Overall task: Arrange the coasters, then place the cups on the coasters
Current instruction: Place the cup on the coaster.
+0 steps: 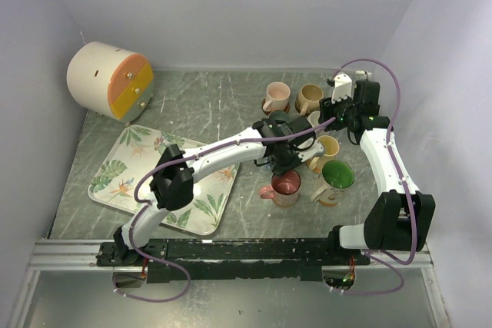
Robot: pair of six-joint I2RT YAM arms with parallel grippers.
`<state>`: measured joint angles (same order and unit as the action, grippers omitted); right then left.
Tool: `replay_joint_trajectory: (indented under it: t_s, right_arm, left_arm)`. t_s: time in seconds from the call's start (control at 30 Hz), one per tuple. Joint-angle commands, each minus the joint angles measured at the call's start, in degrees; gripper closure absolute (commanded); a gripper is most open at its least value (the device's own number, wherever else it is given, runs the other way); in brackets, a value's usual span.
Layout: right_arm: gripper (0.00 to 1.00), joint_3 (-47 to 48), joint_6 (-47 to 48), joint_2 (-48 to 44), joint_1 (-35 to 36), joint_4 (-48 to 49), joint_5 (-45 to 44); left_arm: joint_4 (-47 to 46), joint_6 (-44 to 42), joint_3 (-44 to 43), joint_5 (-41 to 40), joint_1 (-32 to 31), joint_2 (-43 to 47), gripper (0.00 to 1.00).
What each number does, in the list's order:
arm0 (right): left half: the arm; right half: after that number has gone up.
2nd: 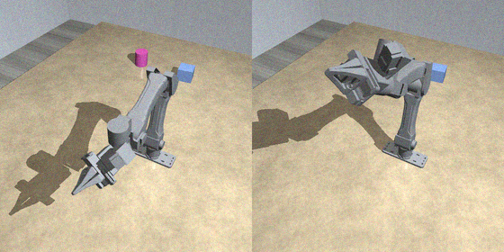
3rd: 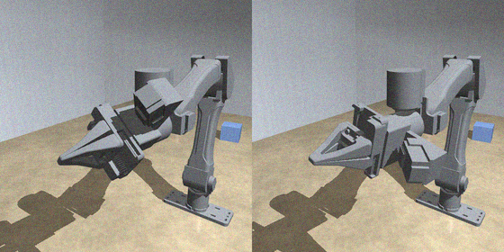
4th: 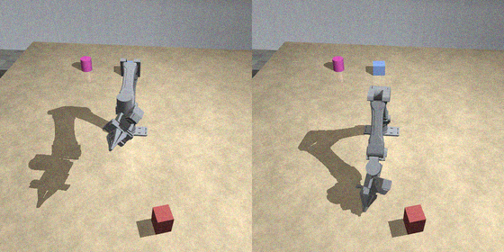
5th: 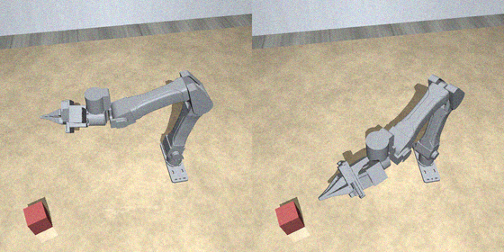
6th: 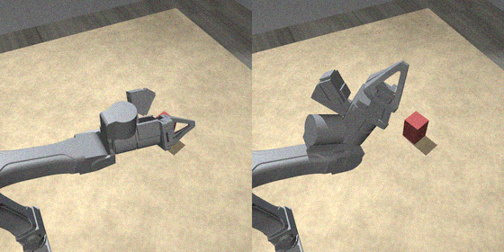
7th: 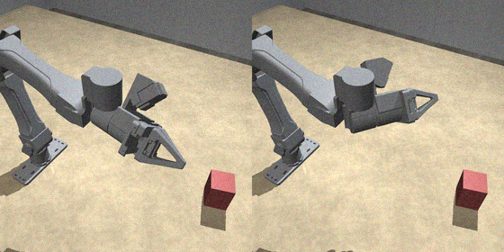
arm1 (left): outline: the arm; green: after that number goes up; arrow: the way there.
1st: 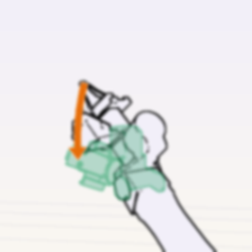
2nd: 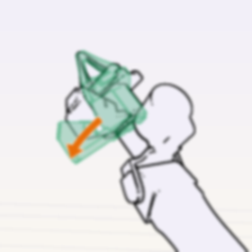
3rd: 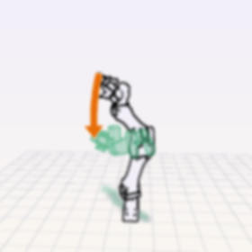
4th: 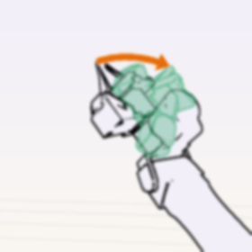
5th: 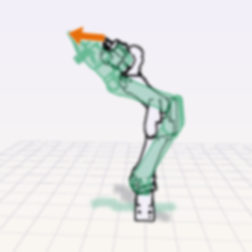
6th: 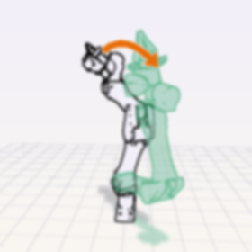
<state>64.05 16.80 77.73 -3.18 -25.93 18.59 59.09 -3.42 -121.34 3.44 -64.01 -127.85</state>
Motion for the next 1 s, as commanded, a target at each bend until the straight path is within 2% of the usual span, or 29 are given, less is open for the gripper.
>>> replay_joint_trajectory:
  t_s: [0.0, 0.6, 0.83, 0.97]
  right_arm:
    - [0.49, -0.9, 0.5, -0.1, -0.3, 0.6, -0.1]
    - [0.49, -0.8, 0.5, 0.0, -0.3, 0.6, -0.1]
    - [0.49, -0.8, 0.5, 0.0, -0.3, 0.6, 0.1]
    - [0.49, -0.8, 0.5, 0.1, -0.2, 0.6, 0.1]
  left_arm:
    - [-0.3, 0.3, -2.9, 1.2, -0.4, -0.5, 0.75]
    - [0.1, 0.2, -4.2, 2.0, -0.3, 0.5, 0.67]
    - [0.3, 0.1, -4.7, 2.7, -0.3, 1.6, 0.61]
    - [0.4, -0.3, -4.8, 2.4, -0.3, 2.9, 0.53]
